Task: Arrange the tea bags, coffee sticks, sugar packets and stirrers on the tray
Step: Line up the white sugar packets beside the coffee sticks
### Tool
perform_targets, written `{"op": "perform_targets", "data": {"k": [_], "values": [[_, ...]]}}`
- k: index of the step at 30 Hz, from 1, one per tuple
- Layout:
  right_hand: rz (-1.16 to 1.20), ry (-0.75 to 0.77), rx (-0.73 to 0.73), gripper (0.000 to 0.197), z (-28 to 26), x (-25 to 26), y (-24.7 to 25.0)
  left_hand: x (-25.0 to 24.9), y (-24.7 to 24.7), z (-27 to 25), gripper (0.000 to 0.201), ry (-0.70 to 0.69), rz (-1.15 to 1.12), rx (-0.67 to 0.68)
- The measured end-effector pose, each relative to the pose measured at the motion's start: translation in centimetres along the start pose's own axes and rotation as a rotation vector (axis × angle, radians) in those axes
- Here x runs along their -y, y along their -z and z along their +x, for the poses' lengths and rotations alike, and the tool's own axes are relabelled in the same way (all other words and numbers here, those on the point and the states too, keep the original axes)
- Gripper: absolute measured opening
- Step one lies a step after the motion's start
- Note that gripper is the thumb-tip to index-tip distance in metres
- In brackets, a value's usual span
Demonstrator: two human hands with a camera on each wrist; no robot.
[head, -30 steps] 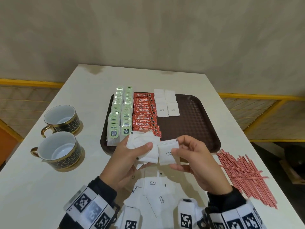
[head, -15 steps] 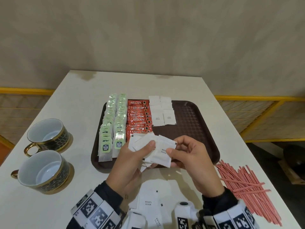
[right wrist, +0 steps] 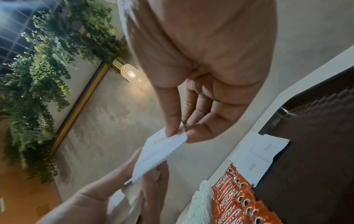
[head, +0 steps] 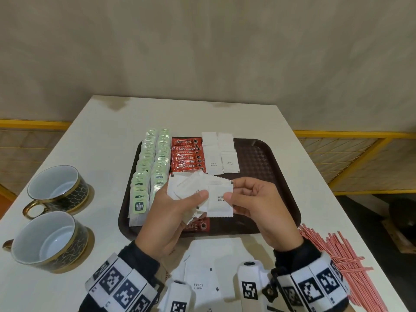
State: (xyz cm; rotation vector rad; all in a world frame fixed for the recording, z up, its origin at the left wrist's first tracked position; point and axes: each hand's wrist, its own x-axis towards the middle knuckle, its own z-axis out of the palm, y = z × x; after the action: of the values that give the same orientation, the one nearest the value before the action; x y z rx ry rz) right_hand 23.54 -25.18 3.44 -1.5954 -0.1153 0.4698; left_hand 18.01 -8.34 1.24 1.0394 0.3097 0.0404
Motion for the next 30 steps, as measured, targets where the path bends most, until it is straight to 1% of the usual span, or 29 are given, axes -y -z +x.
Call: {"op": "perform_targets", "data": {"k": [3, 5, 7, 9, 11, 13, 15, 18, 24, 27, 30], "values": [[-0.049, 0.006, 0.017, 0.007, 0.7, 0.3, 0.4, 0.1, 0.2, 0.2, 0.047, -0.001, -0.037, -0.018], [-0.078, 0.020, -0.020, 0.003, 1.7, 0.8, 1.3, 0.1, 0.5, 0.3, 0.040, -0.013, -0.067, -0.057], [-0.147, 0.047, -0.088, 0.013, 3.6, 1.3, 2.6, 0.0, 1.2, 0.5, 0.037, -0.026, -0.092, -0.110], [-0.283, 0.039, -0.115, 0.019, 6.1, 1.6, 3.7, 0.0, 1.9, 0.6, 0.037, -0.035, -0.107, -0.143], [-0.413, -0.024, -0.086, 0.019, 9.3, 1.0, 4.4, 0.0, 2.3, 0.6, 0.038, -0.039, -0.106, -0.152], [-0.492, -0.093, -0.065, 0.026, 12.2, 0.2, 4.5, 0.2, 2.4, 0.7, 0.039, -0.040, -0.092, -0.162], [-0.553, -0.117, -0.050, 0.032, 14.6, -0.8, 4.0, 0.5, 2.6, 0.8, 0.037, -0.038, -0.085, -0.182], [-0.595, -0.112, -0.054, 0.041, 16.8, -1.9, 3.3, 0.8, 2.9, 1.1, 0.036, -0.025, -0.078, -0.212], [-0.714, -0.115, -0.097, 0.040, 18.3, -2.5, 2.3, 0.9, 3.4, 1.5, 0.035, -0.016, -0.074, -0.245], [-0.718, -0.124, -0.141, 0.034, 18.3, -2.5, 1.9, 0.9, 3.4, 1.8, 0.034, 0.006, -0.076, -0.274], [-0.666, -0.150, -0.158, 0.027, 18.1, -2.2, 2.0, 1.1, 3.3, 2.1, 0.040, 0.037, -0.061, -0.290]]}}
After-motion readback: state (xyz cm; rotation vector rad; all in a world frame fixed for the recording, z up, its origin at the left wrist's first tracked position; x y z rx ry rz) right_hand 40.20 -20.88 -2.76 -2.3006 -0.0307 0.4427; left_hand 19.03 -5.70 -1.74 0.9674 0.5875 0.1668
